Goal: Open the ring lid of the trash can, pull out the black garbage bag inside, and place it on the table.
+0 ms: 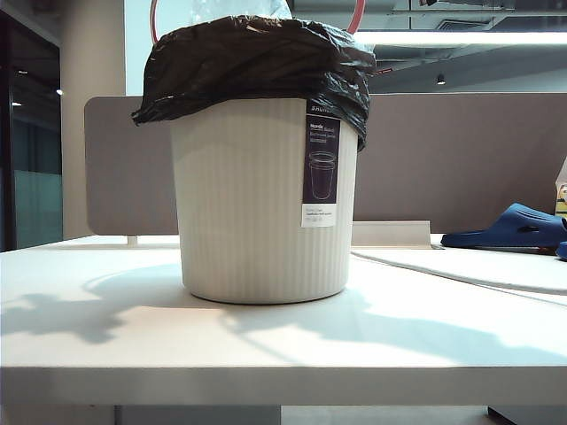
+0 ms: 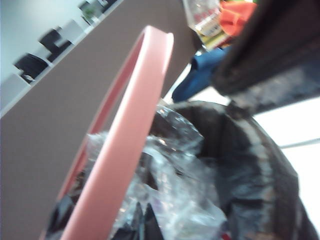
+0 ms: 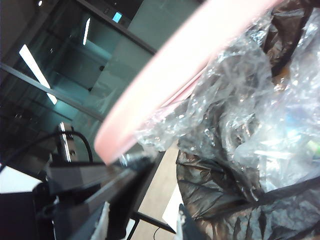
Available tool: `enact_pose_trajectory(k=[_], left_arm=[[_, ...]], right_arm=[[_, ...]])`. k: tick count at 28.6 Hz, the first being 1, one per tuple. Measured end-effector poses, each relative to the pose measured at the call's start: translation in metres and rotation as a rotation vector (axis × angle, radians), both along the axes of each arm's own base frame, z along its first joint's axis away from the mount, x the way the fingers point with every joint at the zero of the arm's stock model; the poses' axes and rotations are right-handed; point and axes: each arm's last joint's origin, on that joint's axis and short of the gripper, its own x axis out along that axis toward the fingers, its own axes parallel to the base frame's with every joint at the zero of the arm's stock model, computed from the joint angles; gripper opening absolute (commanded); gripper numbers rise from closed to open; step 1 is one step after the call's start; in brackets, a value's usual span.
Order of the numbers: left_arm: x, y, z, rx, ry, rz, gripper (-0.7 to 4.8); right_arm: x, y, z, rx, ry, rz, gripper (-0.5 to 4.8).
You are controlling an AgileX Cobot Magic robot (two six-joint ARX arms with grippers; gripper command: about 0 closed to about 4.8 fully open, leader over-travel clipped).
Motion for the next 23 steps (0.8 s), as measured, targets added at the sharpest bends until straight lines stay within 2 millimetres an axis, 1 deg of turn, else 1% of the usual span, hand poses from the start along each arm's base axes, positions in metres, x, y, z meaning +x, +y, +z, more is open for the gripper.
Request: enact_pose_trajectory(k=[4, 6, 9, 12, 14, 17, 23], left_arm=[[0.001, 0.0, 0.004, 0.001, -0.062, 0.029, -0.06], [0.001, 0.001, 0.009, 0.015, -0.11, 0.053, -0.06], [0.002, 0.003, 0.021, -0.017, -0.177, 0.116, -0.06], [0.004, 0.009, 0.03, -0.036, -0.202, 0.139, -0.06], [0.007, 0.015, 0.036, -0.055, -0.203, 0.162, -0.06], [0.018, 0.033, 0.042, -0.117, -0.178, 0.169, -0.06], [0.04, 0.057, 0.042, -0.158, -0.12, 0.18, -0.06]], right_arm=[[-0.001, 0.001, 0.0, -0.006, -0.009, 0.037, 1.71], [-0.002, 0.001, 0.0, -0.03, -0.048, 0.067, 1.71], [-0.004, 0.002, 0.0, -0.1, -0.18, 0.142, 1.71], [-0.004, 0.002, -0.002, -0.158, -0.266, 0.169, 1.71], [-0.005, 0.002, -0.004, -0.208, -0.31, 0.178, 1.71], [-0.005, 0.002, -0.008, -0.262, -0.343, 0.189, 1.71], [-0.005, 0.002, -0.012, -0.33, -0.408, 0.207, 1.71]])
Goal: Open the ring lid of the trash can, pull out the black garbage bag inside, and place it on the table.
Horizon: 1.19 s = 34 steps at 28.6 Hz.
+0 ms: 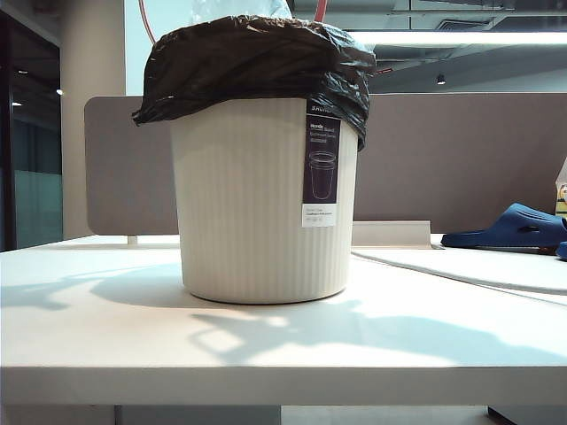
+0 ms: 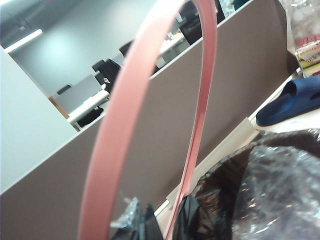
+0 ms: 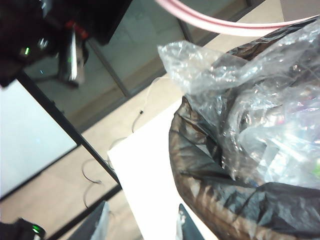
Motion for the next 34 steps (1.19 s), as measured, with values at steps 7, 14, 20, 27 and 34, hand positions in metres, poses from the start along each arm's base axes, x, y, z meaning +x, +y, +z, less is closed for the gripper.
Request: enact_pose_trajectory(k=[7, 14, 20, 27, 34], left_arm=[[0.014, 0.014, 0.012, -0.006, -0.015, 0.019, -0.06], [0.027, 0.017, 0.019, -0.005, -0.028, 0.035, -0.06], [0.039, 0.022, 0.013, 0.004, -0.009, 0.062, -0.06], [0.045, 0.032, 0.016, 0.013, -0.019, 0.097, -0.06], [0.045, 0.037, 0.026, 0.004, -0.048, 0.11, -0.06]], right_arm=[[0.0, 0.0, -0.003, -0.041, -0.035, 0.009, 1.69], [-0.001, -0.001, -0.006, -0.07, -0.028, 0.004, 1.67], [-0.001, -0.001, -0.008, -0.089, -0.033, 0.008, 1.66], [-0.002, -0.001, -0.011, -0.119, -0.02, 0.01, 1.67], [-0.002, -0.001, -0.012, -0.126, -0.018, 0.011, 1.66]])
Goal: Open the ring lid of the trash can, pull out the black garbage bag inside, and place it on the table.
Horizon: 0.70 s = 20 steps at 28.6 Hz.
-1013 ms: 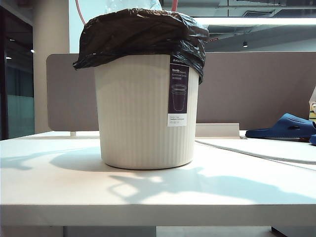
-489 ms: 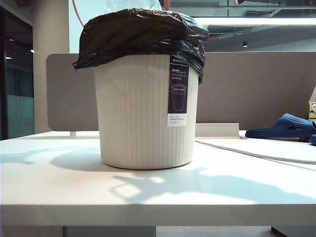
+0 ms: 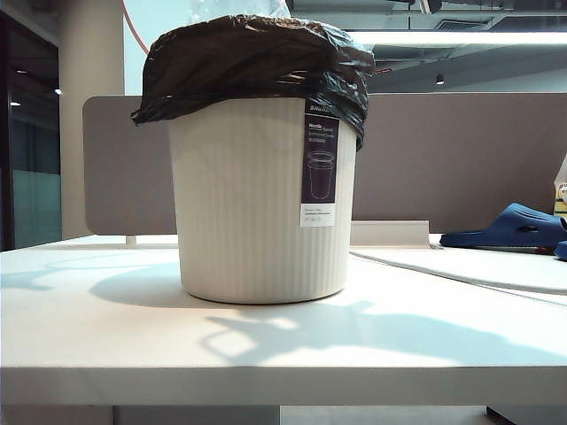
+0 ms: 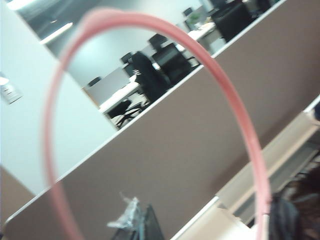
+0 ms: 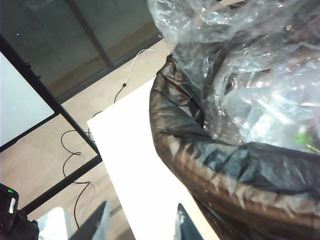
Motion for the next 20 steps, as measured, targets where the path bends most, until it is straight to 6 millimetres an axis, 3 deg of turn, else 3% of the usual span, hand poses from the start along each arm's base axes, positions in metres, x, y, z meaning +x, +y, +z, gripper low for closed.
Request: enact_pose_trajectory(k=[20], left_arm=[[-0.0009, 0.0034, 0.0098, -0.025, -0.059, 0.054, -0.06]], right_arm=[[0.0004, 0.0003, -0.0022, -0.011, 0.011, 0.002, 1.66]])
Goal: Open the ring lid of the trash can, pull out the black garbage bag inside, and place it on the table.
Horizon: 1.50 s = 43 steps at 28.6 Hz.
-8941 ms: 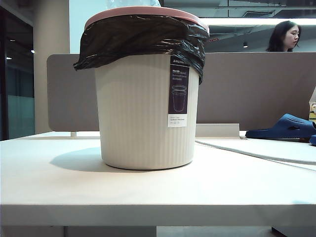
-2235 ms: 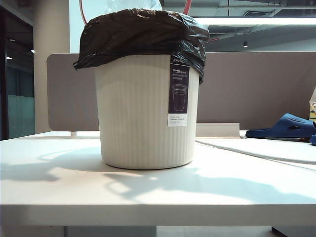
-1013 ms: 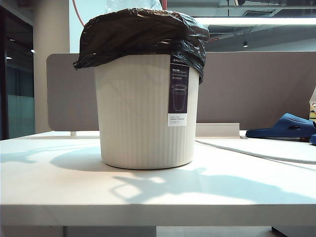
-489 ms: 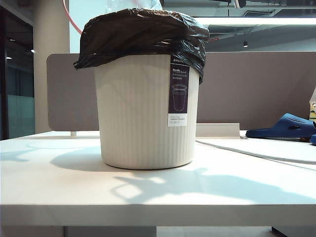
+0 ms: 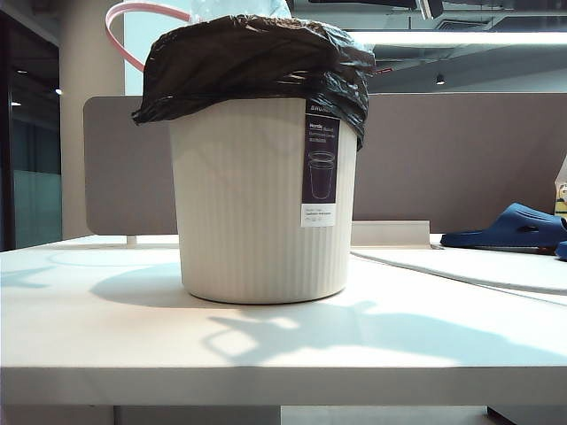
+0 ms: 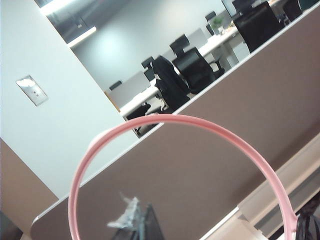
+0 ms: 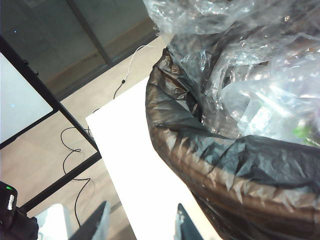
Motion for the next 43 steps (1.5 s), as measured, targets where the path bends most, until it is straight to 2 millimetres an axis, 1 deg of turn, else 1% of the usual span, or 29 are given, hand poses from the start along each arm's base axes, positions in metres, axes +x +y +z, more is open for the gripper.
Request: enact_pose_trajectory(k=[4, 7, 13, 18, 21, 24, 26, 30, 34, 38, 43], left_arm=[[-0.002, 0.0, 0.006, -0.04, -0.001, -0.003, -0.06], [-0.004, 0.001, 0.013, -0.108, 0.012, -0.019, -0.06], [-0.013, 0.0, 0.037, -0.235, 0.002, -0.107, -0.06], [-0.029, 0.002, 0.062, -0.275, -0.023, -0.163, -0.06], [-0.048, 0.006, 0.079, -0.285, -0.061, -0.17, -0.06], [-0.071, 0.01, 0.097, -0.307, -0.101, -0.183, -0.06], [-0.092, 0.014, 0.109, -0.338, -0.128, -0.199, -0.06], [-0.127, 0.021, 0.121, -0.372, -0.154, -0.235, -0.06], [-0.163, 0.027, 0.123, -0.372, -0.109, -0.266, -0.06], [-0.193, 0.033, 0.117, -0.37, -0.032, -0.255, -0.06], [-0.222, 0.038, 0.106, -0.363, 0.086, -0.234, -0.05]], right_arm=[[0.0, 0.0, 0.0, -0.005, -0.013, 0.004, 1.66], [0.0, 0.0, 0.0, -0.007, -0.017, 0.005, 1.66], [0.0, 0.0, 0.0, -0.006, -0.024, 0.005, 1.66], [0.0, 0.0, 0.002, 0.002, -0.042, 0.006, 1.66], [0.001, 0.0, 0.002, 0.003, -0.044, 0.006, 1.66], [0.001, 0.0, 0.002, 0.0, -0.051, 0.008, 1.66], [0.001, 0.0, 0.002, -0.002, -0.059, 0.01, 1.66], [0.001, 0.0, 0.003, 0.003, -0.069, 0.01, 1.66], [0.001, 0.001, 0.003, 0.004, -0.071, 0.01, 1.66], [0.001, 0.001, 0.003, 0.004, -0.071, 0.01, 1.66], [0.001, 0.001, 0.003, 0.004, -0.071, 0.01, 1.65]])
